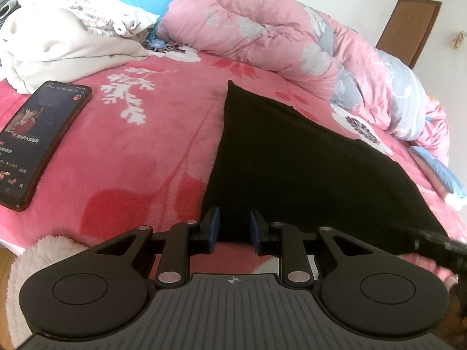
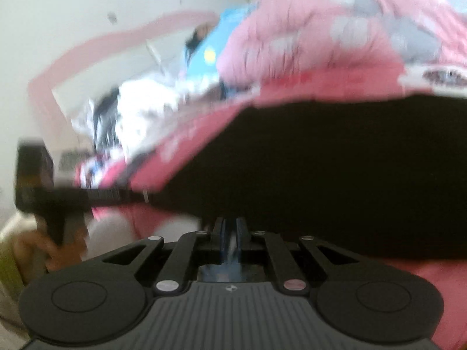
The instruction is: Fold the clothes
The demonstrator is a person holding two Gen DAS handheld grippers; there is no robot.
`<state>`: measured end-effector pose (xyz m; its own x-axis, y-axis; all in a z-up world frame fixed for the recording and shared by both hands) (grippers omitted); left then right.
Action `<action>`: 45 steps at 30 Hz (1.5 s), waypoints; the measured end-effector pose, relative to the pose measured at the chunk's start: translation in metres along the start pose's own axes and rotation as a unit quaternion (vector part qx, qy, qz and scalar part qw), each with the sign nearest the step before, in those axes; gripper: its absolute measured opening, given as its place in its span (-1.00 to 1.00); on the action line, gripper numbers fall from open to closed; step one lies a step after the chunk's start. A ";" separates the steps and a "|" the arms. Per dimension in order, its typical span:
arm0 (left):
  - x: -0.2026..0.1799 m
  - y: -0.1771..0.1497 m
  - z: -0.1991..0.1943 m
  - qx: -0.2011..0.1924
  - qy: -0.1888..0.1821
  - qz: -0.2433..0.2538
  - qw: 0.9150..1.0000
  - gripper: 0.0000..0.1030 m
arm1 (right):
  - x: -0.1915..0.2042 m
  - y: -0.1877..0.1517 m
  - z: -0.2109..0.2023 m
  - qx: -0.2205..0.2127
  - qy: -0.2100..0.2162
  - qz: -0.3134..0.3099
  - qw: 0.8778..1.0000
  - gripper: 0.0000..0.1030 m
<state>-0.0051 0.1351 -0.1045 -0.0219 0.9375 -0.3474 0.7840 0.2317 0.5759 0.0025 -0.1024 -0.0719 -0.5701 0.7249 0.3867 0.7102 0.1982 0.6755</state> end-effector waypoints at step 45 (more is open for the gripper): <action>-0.056 -0.008 0.019 0.028 -0.017 0.078 0.996 -0.44 | -0.210 -0.095 -0.199 -0.125 -0.235 0.340 0.902 -0.81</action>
<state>0.0012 0.0754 -0.1035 0.1232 0.9513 -0.2826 0.8098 0.0682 0.5827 -0.0271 -0.4052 -0.0921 0.2416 0.8343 0.4955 0.6810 -0.5096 0.5260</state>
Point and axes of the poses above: each gripper's, at about its wrist camera, not at the fingertips, and z roughly the way its jaws point, x to its left, y to its top, the point moved 8 cm from there along z, roughly the way its jaws point, and after that the axes turned 12 degrees about x, right-handed, at the moved point
